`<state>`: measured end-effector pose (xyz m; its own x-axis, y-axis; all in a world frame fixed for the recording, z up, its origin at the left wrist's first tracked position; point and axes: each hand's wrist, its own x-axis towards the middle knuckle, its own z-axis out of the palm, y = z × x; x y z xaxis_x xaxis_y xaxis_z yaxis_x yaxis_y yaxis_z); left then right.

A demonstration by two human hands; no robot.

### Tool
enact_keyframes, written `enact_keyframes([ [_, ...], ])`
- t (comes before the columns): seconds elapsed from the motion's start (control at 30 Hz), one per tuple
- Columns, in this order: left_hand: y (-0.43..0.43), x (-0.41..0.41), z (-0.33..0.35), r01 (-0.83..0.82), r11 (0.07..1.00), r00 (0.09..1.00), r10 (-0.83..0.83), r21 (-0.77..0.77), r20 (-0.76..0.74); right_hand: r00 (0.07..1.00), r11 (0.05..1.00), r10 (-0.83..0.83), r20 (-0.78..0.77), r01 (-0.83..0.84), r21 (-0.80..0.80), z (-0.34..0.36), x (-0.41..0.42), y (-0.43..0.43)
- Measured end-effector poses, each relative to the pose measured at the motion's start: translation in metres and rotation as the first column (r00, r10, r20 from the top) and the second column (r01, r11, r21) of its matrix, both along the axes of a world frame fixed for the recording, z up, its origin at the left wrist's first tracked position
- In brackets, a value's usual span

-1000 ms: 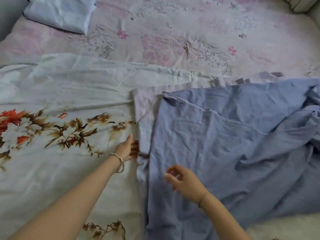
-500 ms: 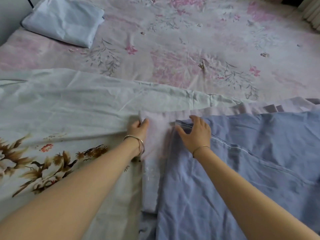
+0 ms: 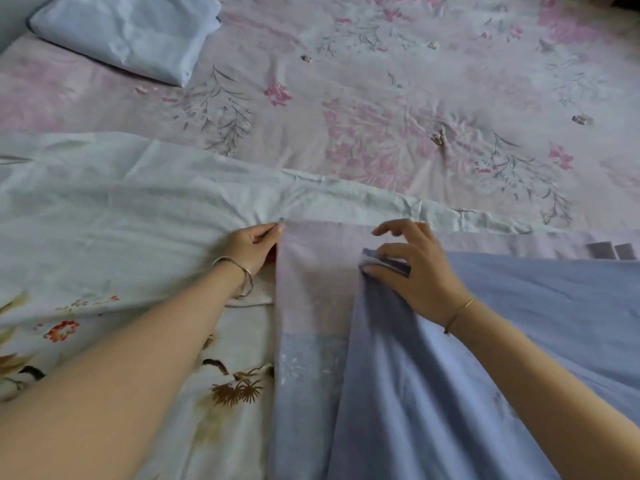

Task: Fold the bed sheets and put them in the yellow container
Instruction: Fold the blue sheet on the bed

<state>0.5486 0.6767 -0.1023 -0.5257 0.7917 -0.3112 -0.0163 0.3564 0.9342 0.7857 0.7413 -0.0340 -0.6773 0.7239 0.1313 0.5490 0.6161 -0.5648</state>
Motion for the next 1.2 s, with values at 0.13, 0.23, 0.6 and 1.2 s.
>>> enact_keyframes([
  [0.13,-0.001,-0.001,0.006,-0.006,1.000,0.963,-0.001,0.025,0.269,0.996,0.980,0.075,-0.049,-0.082,-0.181,0.017,-0.054,0.020],
  [0.23,0.000,-0.001,0.006,-0.002,0.999,0.949,-0.010,0.038,0.315,0.992,0.987,0.077,-0.102,-0.091,-0.134,0.017,-0.087,0.025],
  [0.6,-0.001,-0.004,0.004,-0.022,1.000,0.920,0.017,0.009,0.392,0.960,0.950,0.223,0.170,-0.174,-0.259,-0.029,-0.114,0.026],
  [1.2,0.001,-0.005,0.014,-0.103,0.994,0.912,0.113,-0.048,0.394,0.997,0.962,0.021,0.071,-0.001,-0.274,-0.041,-0.121,0.030],
])
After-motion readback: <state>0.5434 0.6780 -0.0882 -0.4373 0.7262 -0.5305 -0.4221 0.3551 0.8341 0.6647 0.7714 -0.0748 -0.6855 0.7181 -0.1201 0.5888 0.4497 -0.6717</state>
